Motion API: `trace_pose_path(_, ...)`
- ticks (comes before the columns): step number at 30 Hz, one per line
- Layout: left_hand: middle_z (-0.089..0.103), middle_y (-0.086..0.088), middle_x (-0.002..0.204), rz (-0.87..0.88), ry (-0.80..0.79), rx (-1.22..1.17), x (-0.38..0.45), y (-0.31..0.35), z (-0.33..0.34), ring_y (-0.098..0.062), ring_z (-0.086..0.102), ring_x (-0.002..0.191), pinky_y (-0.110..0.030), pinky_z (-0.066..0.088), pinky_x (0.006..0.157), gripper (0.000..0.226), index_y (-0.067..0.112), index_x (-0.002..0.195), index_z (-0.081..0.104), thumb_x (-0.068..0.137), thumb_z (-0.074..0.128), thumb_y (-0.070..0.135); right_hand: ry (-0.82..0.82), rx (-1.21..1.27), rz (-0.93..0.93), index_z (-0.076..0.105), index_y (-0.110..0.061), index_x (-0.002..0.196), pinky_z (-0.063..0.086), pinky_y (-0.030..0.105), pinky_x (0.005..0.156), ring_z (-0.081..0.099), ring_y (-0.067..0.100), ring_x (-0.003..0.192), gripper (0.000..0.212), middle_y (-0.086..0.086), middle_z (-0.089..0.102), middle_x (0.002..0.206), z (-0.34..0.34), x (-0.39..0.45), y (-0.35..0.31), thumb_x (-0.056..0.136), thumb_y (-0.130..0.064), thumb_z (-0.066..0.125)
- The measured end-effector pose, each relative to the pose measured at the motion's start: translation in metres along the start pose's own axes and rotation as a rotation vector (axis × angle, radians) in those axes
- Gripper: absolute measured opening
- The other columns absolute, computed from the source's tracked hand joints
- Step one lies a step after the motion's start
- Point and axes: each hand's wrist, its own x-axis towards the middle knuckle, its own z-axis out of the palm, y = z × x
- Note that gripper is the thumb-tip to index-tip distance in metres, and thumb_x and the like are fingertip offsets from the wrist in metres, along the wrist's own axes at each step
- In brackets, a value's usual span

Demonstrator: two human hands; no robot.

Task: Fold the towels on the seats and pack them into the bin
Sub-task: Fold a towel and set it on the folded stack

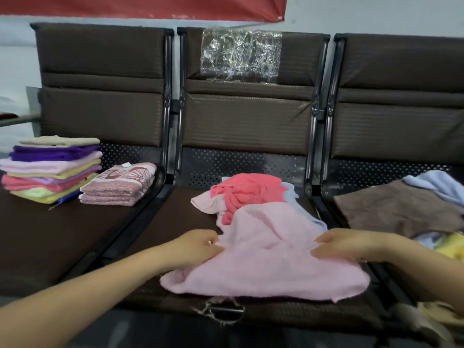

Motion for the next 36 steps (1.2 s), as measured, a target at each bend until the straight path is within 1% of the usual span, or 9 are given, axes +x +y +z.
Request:
trace_pose_path(3,0.051,0.002,0.071,0.107,0.138,0.035,-0.004,-0.002,-0.022,-0.010,0.043,0.068,-0.029,0.034,0.062,0.025,0.012,0.075,0.053,0.087,0.058,0.033,0.173,-0.005,-0.140,0.070,-0.010,0.087,0.047,0.019,0.070,0.060,0.001,0.071,0.025,-0.006,0.068,0.080,-0.014,-0.006,-0.001,0.095,-0.031,0.058)
trace_pose_path(6,0.052,0.000,0.072,0.116,0.248,-0.050,0.012,-0.010,-0.044,-0.011,0.044,0.067,-0.031,0.035,0.064,0.041,0.006,0.081,0.057,0.077,0.057,0.047,0.315,0.075,-0.210,0.067,0.002,0.095,0.046,0.032,0.079,0.062,0.014,0.082,0.035,0.003,0.067,0.087,-0.033,0.003,-0.001,0.092,-0.033,0.061)
trace_pose_path(11,0.049,0.004,0.072,0.046,0.179,-0.016,0.047,-0.019,-0.031,-0.010,0.043,0.070,-0.029,0.034,0.066,0.028,0.017,0.068,0.048,0.092,0.058,0.027,0.616,-0.192,-0.328,0.051,0.003,0.063,0.042,0.036,0.070,0.052,0.020,0.072,0.055,0.009,0.052,0.068,-0.034,0.041,-0.014,0.085,-0.046,0.057)
trace_pose_path(17,0.055,0.009,0.082,-0.036,0.063,-0.216,0.078,-0.017,-0.008,-0.006,0.048,0.080,-0.023,0.038,0.073,0.019,0.025,0.076,0.055,0.091,0.056,0.036,0.540,-0.119,-0.223,0.046,-0.017,0.060,0.033,0.018,0.056,0.041,0.006,0.061,0.036,-0.008,0.046,0.063,-0.017,0.090,-0.003,0.092,-0.019,0.061)
trace_pose_path(20,0.053,0.011,0.075,-0.053,0.011,-0.361,0.081,-0.015,-0.008,-0.005,0.048,0.073,-0.022,0.038,0.070,0.029,0.025,0.071,0.054,0.071,0.061,0.053,0.465,-0.006,-0.206,0.055,-0.015,0.066,0.036,0.016,0.058,0.045,-0.001,0.061,0.025,-0.007,0.053,0.069,-0.020,0.102,0.001,0.087,-0.020,0.067)
trace_pose_path(24,0.059,0.013,0.073,-0.066,-0.100,-0.517,0.087,-0.018,-0.012,-0.005,0.053,0.072,-0.021,0.040,0.067,0.020,0.028,0.069,0.060,0.077,0.065,0.046,0.455,0.211,-0.284,0.061,-0.004,0.071,0.038,0.023,0.064,0.050,0.006,0.064,0.022,-0.002,0.055,0.069,-0.029,0.104,-0.004,0.080,-0.020,0.074)
trace_pose_path(28,0.064,0.016,0.086,-0.010,-0.215,-0.453,0.089,-0.022,-0.010,-0.001,0.057,0.084,-0.019,0.044,0.079,0.016,0.032,0.077,0.067,0.078,0.066,0.048,0.300,0.205,-0.287,0.064,-0.007,0.072,0.041,0.021,0.064,0.054,0.007,0.067,0.016,-0.003,0.059,0.069,-0.035,0.100,-0.001,0.086,-0.011,0.069)
trace_pose_path(31,0.062,0.023,0.079,0.015,-0.286,-0.309,0.086,-0.024,-0.015,0.007,0.055,0.077,-0.013,0.042,0.074,0.015,0.032,0.079,0.067,0.082,0.066,0.047,0.209,0.131,-0.231,0.062,-0.010,0.073,0.040,0.021,0.056,0.052,0.008,0.063,0.018,-0.001,0.054,0.067,-0.042,0.095,0.009,0.088,-0.016,0.068)
trace_pose_path(36,0.055,0.018,0.061,0.069,-0.072,-0.029,0.085,-0.036,-0.034,0.006,0.046,0.062,-0.015,0.036,0.062,0.017,0.022,0.078,0.067,0.085,0.067,0.038,0.356,-0.053,-0.260,0.050,-0.015,0.058,0.029,0.020,0.054,0.039,0.006,0.056,0.037,-0.006,0.044,0.058,-0.050,0.092,0.018,0.088,-0.026,0.069)
